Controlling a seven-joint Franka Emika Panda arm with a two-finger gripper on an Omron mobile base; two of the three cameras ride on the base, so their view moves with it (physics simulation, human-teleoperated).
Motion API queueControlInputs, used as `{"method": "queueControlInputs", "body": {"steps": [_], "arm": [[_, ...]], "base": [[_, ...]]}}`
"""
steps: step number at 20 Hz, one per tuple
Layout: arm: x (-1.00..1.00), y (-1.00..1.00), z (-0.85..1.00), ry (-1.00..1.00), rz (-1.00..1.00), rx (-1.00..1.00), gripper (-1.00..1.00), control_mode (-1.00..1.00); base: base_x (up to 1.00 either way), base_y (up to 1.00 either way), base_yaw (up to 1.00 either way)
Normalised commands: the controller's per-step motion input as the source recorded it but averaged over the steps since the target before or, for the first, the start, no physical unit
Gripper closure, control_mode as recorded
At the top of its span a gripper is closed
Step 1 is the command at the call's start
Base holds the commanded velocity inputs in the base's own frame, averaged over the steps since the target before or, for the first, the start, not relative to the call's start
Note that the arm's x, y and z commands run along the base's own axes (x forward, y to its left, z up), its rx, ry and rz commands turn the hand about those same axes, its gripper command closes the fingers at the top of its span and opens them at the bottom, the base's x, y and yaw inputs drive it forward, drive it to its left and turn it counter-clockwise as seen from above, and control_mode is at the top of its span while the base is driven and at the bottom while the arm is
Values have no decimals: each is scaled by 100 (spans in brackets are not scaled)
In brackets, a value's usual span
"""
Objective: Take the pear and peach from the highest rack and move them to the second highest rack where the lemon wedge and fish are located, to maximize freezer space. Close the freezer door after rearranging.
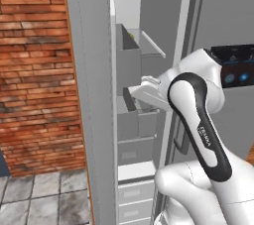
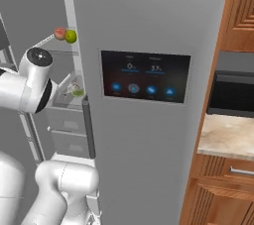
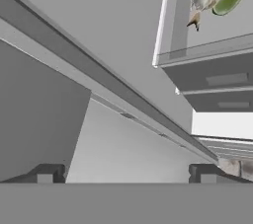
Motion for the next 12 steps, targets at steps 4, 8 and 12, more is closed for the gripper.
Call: {"method": "queueControlInputs", "body": {"steps": [4,8,12], "arm": [[23,59,-25,8,4,0,-100,-100],[8,62,-15,3,3,0,-100,-100],[-4,-20,35,-2,-1,-6,-100,-100]], "base": [[0,0,0],[0,0,0],[0,0,0]]}}
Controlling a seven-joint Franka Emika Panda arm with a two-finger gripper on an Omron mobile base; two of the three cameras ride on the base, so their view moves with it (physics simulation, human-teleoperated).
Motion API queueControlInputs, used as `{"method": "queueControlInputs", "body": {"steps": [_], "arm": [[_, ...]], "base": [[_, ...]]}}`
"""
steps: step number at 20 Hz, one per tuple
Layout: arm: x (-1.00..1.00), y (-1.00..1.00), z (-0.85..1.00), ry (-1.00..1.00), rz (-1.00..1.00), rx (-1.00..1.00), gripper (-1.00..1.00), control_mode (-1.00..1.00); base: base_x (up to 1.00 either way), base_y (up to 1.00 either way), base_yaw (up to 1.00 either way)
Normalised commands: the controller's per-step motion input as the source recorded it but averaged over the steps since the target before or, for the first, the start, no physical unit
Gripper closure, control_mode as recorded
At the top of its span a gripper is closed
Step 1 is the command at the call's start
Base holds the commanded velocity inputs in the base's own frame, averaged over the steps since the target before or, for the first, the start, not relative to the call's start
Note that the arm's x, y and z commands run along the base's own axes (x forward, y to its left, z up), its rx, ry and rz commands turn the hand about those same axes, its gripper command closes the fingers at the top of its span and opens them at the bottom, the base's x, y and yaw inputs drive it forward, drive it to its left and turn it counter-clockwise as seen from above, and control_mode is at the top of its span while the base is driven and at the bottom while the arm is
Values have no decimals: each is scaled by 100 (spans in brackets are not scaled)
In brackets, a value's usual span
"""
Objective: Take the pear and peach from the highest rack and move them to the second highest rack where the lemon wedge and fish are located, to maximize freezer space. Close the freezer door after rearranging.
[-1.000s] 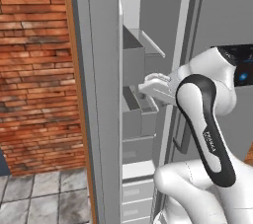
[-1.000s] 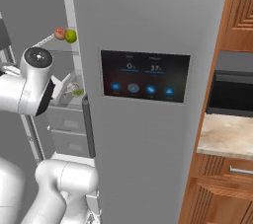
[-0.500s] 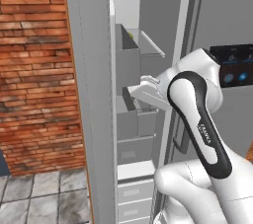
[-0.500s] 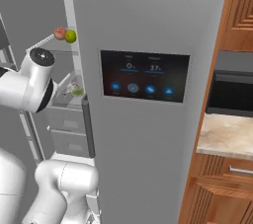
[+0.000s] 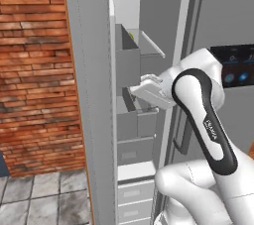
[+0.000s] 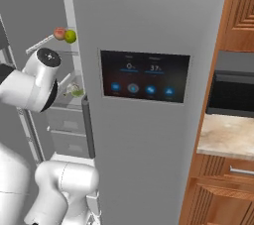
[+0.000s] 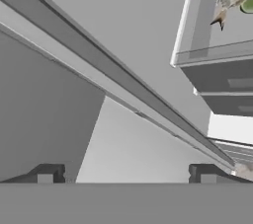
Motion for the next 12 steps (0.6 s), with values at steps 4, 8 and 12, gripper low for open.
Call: {"method": "queueControlInputs", "body": {"steps": [4,8,12], "arm": [[0,-53,40,-7,-3,-16,-100,-100],[8,-46,36,-14,-7,-19,-100,-100],[34,-16,30,-14,-5,-17,-100,-100]], "base": [[0,0,0],[0,0,0],[0,0,0]]}}
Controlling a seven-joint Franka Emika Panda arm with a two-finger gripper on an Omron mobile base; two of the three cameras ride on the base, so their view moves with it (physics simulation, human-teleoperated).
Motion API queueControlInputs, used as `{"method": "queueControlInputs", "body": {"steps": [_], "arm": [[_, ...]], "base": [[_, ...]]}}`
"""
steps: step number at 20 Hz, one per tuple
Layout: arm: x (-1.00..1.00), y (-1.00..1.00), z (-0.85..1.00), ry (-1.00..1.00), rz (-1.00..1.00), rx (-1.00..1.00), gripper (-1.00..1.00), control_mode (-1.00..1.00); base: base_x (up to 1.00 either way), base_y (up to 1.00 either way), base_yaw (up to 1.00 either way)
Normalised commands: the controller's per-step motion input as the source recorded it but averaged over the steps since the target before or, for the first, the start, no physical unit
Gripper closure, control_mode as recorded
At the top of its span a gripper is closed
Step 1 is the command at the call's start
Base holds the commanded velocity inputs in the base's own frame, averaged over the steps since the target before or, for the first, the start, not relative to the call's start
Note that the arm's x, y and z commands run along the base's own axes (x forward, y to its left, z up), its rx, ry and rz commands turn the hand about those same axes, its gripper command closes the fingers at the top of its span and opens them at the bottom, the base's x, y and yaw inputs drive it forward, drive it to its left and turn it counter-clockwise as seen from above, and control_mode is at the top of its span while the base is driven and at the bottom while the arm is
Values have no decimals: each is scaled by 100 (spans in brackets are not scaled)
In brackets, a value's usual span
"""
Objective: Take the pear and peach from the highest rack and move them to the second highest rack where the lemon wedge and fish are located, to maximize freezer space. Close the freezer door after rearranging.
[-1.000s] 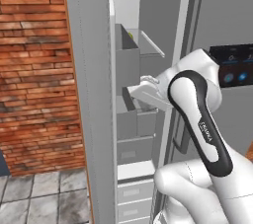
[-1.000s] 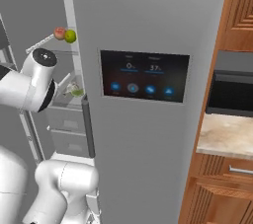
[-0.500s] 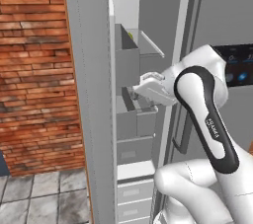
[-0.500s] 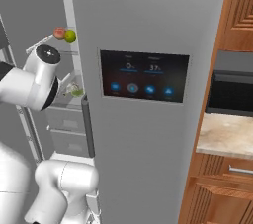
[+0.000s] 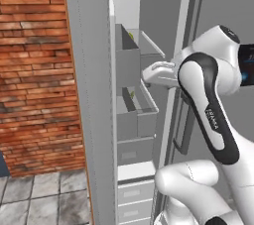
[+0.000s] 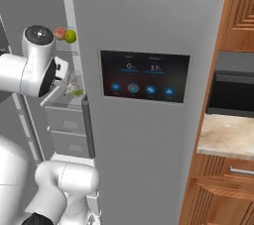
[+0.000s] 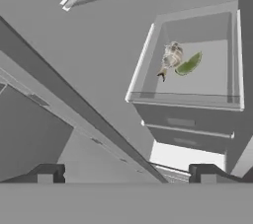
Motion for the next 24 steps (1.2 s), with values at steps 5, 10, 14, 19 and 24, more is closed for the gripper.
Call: {"method": "queueControlInputs", "body": {"steps": [5,10,14,19,24], "arm": [[42,0,20,-14,-3,-13,-100,-100],[62,-7,22,-7,-1,-5,-100,-100],[68,-6,14,0,0,0,-100,-100],[58,2,15,-7,-5,1,-100,-100],[51,12,16,-12,-14,0,-100,-100]], "base": [[0,0,0],[0,0,0],[0,0,0],[0,0,0],[0,0,0]]}}
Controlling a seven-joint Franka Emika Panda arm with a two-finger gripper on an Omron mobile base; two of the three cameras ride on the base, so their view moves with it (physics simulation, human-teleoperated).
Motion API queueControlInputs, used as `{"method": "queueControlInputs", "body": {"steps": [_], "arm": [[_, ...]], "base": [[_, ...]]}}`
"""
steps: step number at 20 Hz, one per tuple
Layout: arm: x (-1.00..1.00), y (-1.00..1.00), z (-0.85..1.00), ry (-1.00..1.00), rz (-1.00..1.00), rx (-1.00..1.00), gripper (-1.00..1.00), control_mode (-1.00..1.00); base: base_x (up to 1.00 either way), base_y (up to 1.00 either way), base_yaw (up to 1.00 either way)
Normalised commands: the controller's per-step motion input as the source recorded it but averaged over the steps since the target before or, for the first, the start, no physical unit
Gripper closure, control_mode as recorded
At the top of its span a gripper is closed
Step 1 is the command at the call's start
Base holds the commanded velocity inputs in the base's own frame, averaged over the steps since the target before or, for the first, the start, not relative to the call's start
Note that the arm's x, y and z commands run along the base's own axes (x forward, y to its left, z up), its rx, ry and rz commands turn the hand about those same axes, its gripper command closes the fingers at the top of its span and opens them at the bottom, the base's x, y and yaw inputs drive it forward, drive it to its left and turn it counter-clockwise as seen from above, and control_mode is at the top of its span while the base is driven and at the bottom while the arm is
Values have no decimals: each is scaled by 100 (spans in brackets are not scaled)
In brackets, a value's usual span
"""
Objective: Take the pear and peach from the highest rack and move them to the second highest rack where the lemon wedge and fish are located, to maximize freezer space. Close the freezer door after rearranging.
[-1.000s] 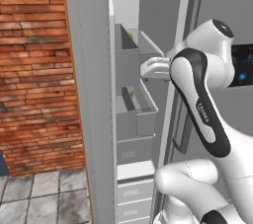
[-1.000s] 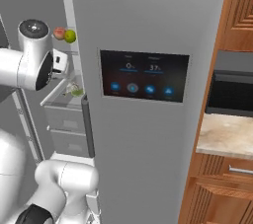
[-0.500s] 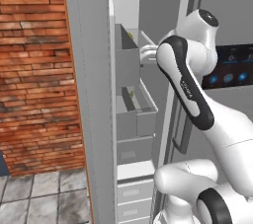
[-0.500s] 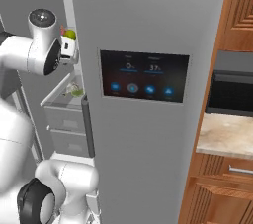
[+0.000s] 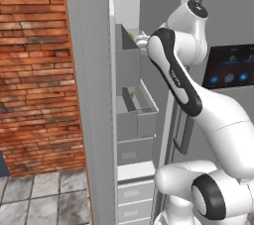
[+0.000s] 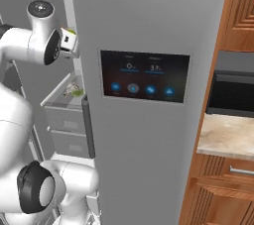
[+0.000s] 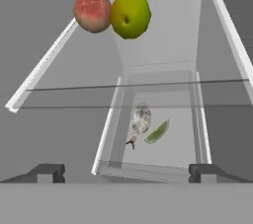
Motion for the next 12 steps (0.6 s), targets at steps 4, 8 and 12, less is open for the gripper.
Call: {"method": "queueControlInputs", "body": {"steps": [4,8,12], "arm": [[38,10,14,-10,-15,0,-100,-100],[28,2,11,-6,-11,5,-100,-100],[27,1,5,-4,-7,11,-100,-100]], "base": [[0,0,0],[0,0,0],[0,0,0]]}}
